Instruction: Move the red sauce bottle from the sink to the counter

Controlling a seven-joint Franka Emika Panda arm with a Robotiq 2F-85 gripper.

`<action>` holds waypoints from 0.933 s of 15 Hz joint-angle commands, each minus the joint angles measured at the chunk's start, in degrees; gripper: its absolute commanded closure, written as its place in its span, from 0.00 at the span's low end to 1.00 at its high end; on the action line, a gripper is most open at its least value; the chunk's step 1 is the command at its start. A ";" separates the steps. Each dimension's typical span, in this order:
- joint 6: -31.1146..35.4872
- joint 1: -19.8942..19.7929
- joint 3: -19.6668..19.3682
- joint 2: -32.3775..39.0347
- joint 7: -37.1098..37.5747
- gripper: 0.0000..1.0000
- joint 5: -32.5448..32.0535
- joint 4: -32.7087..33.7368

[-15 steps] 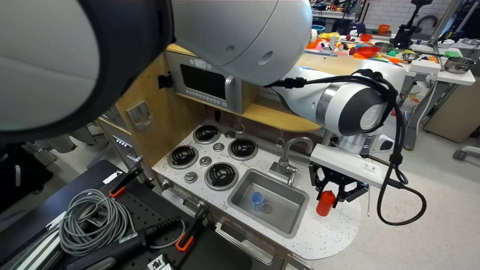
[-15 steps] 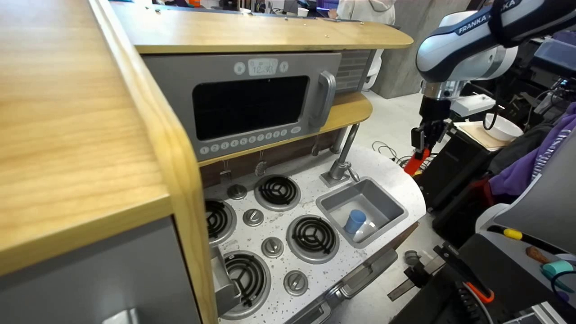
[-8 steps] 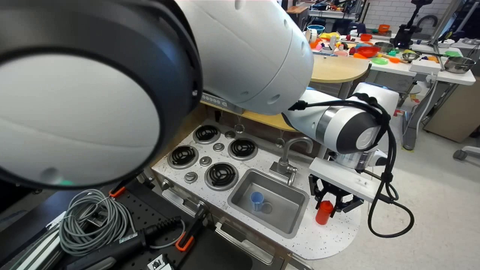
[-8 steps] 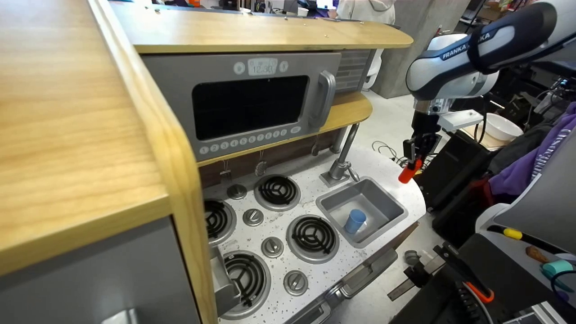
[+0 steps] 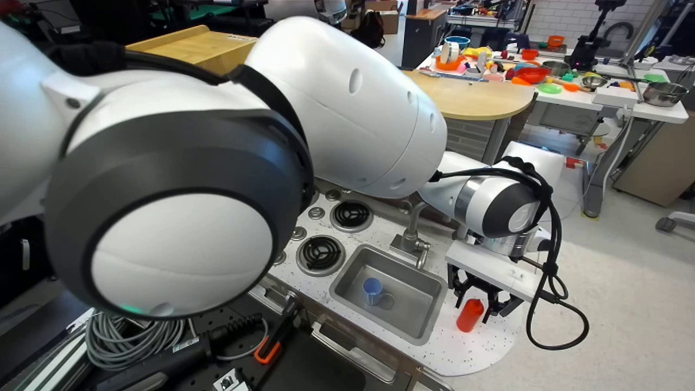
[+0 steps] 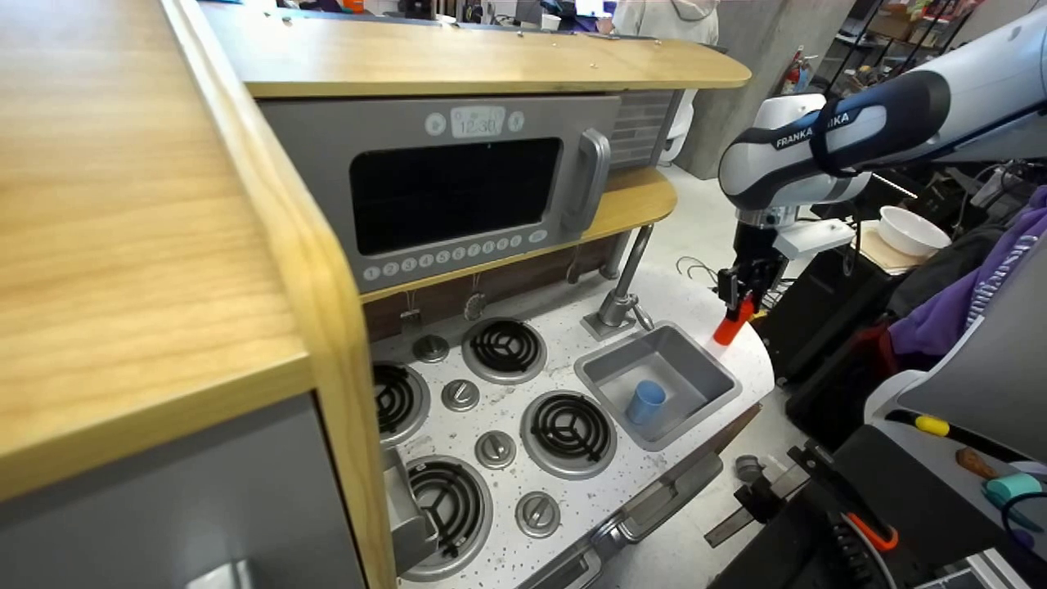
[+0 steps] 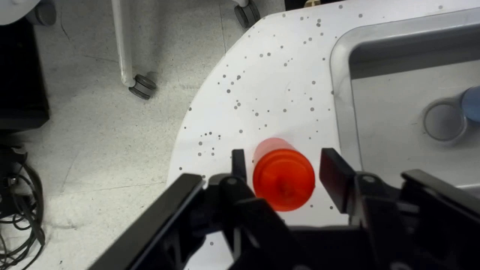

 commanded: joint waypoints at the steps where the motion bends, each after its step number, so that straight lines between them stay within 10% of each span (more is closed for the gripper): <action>1: -1.73 -0.52 -0.22 1.67 -0.64 0.14 -0.63 4.62; 3: -0.86 -0.40 -0.40 -0.70 -1.73 0.01 -0.57 2.38; 14: 14.68 -0.30 -0.56 -17.91 -15.15 0.00 -2.15 -21.89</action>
